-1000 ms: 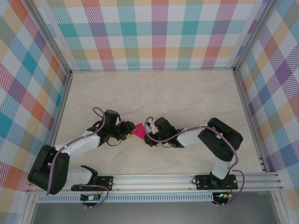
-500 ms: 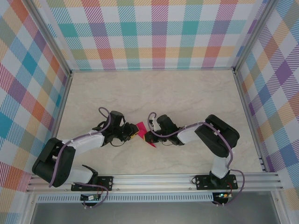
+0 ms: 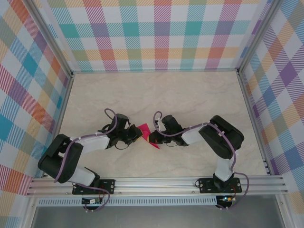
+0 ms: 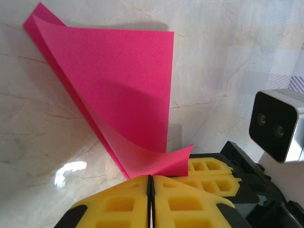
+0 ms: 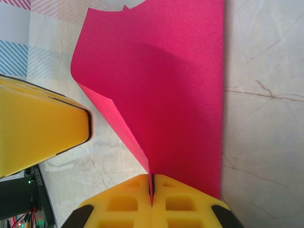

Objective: Fold a paper plane with a square sheet of paper (pick it up from the middle)
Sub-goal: Fold the wing for the fifth time at the center of the table.

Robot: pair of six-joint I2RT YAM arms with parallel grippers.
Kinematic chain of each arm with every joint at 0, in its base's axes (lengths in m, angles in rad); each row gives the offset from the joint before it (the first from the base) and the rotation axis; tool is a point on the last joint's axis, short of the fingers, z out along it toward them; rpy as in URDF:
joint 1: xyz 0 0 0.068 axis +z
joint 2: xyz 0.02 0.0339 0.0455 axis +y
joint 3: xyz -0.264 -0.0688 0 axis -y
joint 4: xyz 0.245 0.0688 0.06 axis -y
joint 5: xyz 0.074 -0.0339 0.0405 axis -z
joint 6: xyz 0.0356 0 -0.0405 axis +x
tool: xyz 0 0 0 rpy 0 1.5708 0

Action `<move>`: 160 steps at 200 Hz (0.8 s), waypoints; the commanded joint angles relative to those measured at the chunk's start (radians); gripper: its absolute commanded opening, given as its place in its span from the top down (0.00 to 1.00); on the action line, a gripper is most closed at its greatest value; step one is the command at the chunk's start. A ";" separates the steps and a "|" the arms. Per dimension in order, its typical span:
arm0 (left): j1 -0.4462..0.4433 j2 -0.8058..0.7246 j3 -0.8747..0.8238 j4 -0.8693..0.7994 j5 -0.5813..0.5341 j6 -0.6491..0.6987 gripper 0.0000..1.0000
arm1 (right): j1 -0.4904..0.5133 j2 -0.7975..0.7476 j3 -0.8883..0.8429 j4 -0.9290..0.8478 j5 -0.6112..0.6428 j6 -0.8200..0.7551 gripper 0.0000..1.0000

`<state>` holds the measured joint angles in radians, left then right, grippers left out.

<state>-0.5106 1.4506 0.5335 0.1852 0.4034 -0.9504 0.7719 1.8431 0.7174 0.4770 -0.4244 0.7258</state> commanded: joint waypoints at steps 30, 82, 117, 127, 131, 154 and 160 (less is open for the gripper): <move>-0.019 0.048 0.013 0.058 0.005 0.041 0.96 | -0.014 -0.004 0.001 -0.017 -0.029 0.027 1.00; -0.022 0.083 0.020 0.076 -0.002 0.062 0.97 | -0.016 0.002 0.007 -0.033 -0.039 0.025 1.00; -0.022 0.088 0.037 0.073 -0.008 0.085 0.97 | -0.016 0.003 0.016 -0.072 -0.040 -0.014 0.99; -0.022 0.090 0.043 0.068 -0.011 0.088 0.97 | -0.016 0.002 0.020 -0.091 -0.037 -0.029 0.97; -0.022 0.092 0.045 0.066 -0.011 0.091 0.97 | -0.016 0.000 0.024 -0.098 -0.036 -0.033 0.96; -0.022 0.105 0.053 0.056 -0.012 0.098 0.97 | -0.015 -0.012 0.043 -0.139 -0.037 -0.064 0.88; -0.022 0.110 0.053 0.057 -0.011 0.098 0.97 | -0.016 -0.015 0.049 -0.149 -0.037 -0.072 0.88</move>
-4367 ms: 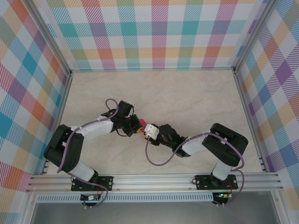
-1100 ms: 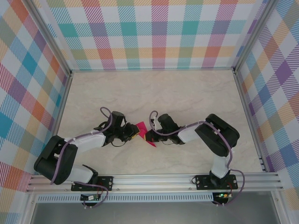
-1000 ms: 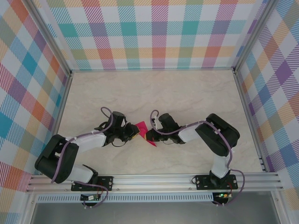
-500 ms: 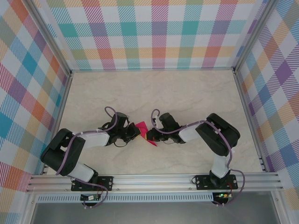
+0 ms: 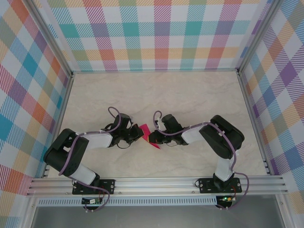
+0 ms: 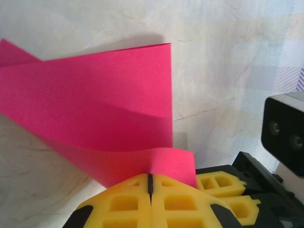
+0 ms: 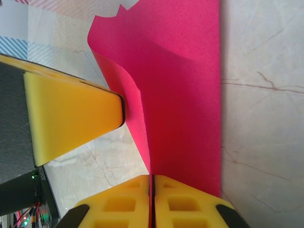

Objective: Fold a paper plane with a square sheet of paper (pick it up from the middle)
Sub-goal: Fold the wing for the fifth time at the center of the table.

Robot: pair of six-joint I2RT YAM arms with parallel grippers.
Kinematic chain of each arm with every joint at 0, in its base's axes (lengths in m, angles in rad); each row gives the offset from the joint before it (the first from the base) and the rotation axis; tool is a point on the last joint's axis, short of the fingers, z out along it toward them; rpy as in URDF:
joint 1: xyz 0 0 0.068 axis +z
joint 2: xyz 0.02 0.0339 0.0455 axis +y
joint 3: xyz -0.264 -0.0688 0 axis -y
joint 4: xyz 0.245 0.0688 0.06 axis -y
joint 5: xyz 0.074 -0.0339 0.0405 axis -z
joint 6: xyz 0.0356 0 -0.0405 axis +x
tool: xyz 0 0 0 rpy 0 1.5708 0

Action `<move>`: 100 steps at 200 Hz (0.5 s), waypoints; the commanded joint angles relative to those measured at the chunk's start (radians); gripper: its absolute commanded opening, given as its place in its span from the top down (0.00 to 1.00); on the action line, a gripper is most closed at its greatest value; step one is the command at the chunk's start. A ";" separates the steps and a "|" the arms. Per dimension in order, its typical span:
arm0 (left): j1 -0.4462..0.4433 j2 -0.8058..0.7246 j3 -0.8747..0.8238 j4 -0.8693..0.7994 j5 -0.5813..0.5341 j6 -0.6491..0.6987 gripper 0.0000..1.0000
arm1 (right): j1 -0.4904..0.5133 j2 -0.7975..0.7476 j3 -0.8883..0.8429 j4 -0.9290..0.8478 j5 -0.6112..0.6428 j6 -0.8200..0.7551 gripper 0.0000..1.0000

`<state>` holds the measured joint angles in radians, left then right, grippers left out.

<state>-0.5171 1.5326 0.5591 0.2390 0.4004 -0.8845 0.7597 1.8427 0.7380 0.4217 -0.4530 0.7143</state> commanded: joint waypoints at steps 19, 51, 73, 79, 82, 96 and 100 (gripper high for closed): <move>-0.015 0.043 0.032 0.009 -0.002 0.032 0.98 | -0.003 -0.020 0.041 -0.114 -0.017 -0.077 0.87; -0.015 0.049 0.043 0.005 -0.006 0.037 0.97 | -0.003 -0.018 0.051 -0.129 -0.024 -0.081 0.85; -0.016 0.059 0.051 -0.002 -0.006 0.041 0.98 | -0.004 -0.026 0.058 -0.143 -0.022 -0.087 0.84; -0.015 0.063 0.051 -0.004 -0.006 0.041 0.98 | -0.004 -0.031 0.062 -0.151 -0.021 -0.091 0.84; -0.015 0.064 0.051 -0.005 -0.005 0.042 0.98 | -0.003 -0.034 0.064 -0.156 -0.020 -0.092 0.83; -0.015 0.072 0.052 -0.004 -0.006 0.044 0.98 | -0.003 -0.043 0.078 -0.189 -0.017 -0.102 0.81; -0.015 0.073 0.053 -0.003 -0.006 0.043 0.98 | -0.003 -0.046 0.082 -0.197 -0.018 -0.105 0.80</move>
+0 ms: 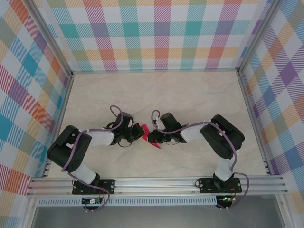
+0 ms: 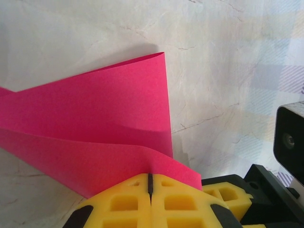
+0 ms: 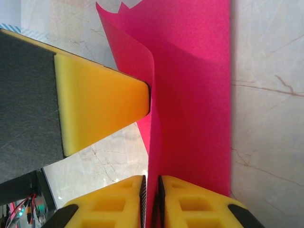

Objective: Fold a paper plane with a square sheet of paper (pick it up from the middle)
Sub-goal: Fold the wing for the fifth time at the center of the table.

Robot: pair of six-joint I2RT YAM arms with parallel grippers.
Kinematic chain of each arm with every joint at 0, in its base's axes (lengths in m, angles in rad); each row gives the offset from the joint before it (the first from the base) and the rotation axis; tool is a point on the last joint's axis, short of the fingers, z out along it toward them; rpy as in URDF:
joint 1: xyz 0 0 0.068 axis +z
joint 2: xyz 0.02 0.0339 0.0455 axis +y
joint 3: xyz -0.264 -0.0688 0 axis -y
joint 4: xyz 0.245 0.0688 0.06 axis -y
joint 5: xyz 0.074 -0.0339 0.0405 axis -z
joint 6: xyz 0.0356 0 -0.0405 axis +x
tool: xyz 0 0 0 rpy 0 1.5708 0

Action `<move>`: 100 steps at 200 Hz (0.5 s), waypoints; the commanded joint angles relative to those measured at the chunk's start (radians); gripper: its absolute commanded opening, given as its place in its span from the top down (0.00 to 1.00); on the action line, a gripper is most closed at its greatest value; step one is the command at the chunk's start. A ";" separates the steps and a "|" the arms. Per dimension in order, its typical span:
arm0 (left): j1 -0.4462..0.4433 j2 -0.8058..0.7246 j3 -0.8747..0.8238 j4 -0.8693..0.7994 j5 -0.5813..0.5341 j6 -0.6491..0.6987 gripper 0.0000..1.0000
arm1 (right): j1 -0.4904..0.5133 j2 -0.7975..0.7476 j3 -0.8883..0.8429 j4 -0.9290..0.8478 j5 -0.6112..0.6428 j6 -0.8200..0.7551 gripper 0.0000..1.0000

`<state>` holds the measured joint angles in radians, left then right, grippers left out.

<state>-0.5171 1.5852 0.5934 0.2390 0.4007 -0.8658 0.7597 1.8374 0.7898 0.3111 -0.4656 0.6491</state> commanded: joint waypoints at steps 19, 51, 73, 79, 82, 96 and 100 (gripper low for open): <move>-0.015 0.028 0.021 -0.002 -0.005 0.025 0.98 | -0.004 -0.043 0.054 -0.131 -0.011 -0.045 0.78; -0.015 0.029 0.022 -0.009 -0.009 0.030 0.98 | -0.003 -0.046 0.093 -0.197 -0.037 -0.051 0.75; -0.015 0.033 0.020 -0.010 -0.010 0.032 0.98 | -0.003 -0.064 0.103 -0.214 -0.042 -0.050 0.70; -0.017 0.034 0.020 -0.010 -0.008 0.032 0.98 | -0.003 -0.072 0.101 -0.217 -0.044 -0.049 0.69; -0.017 0.034 0.020 -0.010 -0.008 0.033 0.98 | -0.003 -0.075 0.101 -0.216 -0.044 -0.049 0.68; -0.016 0.036 0.021 -0.009 -0.008 0.031 0.98 | -0.004 -0.096 0.100 -0.234 -0.025 -0.047 0.66; -0.016 0.036 0.022 -0.009 -0.008 0.031 0.98 | -0.003 -0.102 0.103 -0.252 -0.011 -0.047 0.65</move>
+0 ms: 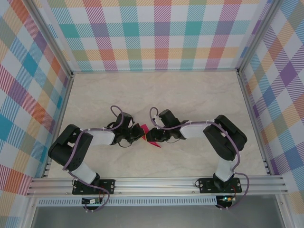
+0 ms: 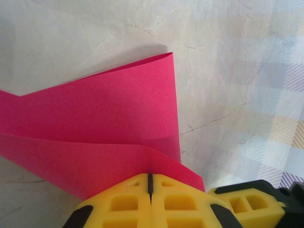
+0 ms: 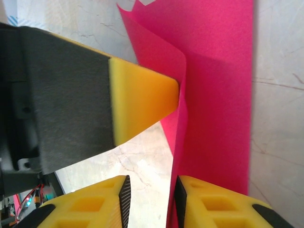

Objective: Fold a paper plane with a square sheet of paper (pick it up from the middle)
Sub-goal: Fold the wing for the fifth time at the center of the table.

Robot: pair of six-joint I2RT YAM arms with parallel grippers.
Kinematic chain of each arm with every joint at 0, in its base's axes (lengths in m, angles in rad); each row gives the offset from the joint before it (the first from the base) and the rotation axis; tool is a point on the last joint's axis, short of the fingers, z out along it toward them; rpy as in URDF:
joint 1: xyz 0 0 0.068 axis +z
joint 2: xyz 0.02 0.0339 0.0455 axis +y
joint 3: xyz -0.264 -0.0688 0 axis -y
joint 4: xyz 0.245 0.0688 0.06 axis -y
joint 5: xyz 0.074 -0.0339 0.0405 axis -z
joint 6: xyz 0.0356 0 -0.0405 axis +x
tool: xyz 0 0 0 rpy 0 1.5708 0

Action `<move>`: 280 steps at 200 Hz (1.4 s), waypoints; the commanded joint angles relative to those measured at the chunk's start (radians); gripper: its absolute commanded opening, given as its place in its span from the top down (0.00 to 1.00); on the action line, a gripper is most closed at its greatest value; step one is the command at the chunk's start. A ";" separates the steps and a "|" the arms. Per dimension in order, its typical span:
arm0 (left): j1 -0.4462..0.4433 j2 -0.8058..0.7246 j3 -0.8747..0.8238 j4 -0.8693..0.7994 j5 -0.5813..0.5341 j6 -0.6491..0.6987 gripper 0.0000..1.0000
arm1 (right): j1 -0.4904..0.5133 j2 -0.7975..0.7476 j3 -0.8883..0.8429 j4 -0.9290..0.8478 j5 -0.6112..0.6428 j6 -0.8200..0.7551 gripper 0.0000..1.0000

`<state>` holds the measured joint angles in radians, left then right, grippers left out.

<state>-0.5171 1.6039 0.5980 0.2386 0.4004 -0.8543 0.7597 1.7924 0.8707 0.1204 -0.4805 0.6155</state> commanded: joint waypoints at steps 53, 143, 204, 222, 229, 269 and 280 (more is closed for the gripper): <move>-0.015 0.016 0.016 -0.009 -0.006 0.020 0.98 | -0.004 -0.076 0.057 -0.248 0.077 -0.100 0.68; -0.017 0.013 0.020 -0.018 -0.006 0.020 0.99 | 0.000 -0.018 0.063 -0.252 0.056 -0.140 0.75; -0.017 -0.002 0.038 -0.045 -0.012 0.009 0.97 | -0.001 -0.004 0.042 -0.228 0.053 -0.131 0.91; -0.017 -0.024 0.075 -0.103 -0.018 0.022 0.93 | -0.002 0.006 0.028 -0.217 0.058 -0.115 0.93; -0.017 -0.036 0.091 -0.129 -0.022 0.034 0.91 | -0.002 0.008 0.020 -0.206 0.057 -0.110 0.93; -0.018 -0.101 0.082 -0.139 -0.004 0.041 0.84 | -0.007 0.012 -0.008 -0.134 0.021 -0.063 0.94; -0.021 -0.116 0.060 -0.117 0.002 0.033 0.83 | -0.009 0.013 -0.015 -0.115 0.009 -0.049 0.94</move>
<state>-0.5213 1.5318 0.6769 0.1299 0.3893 -0.8326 0.7586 1.7905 0.8791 -0.0502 -0.4282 0.5262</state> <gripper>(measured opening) 0.163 0.059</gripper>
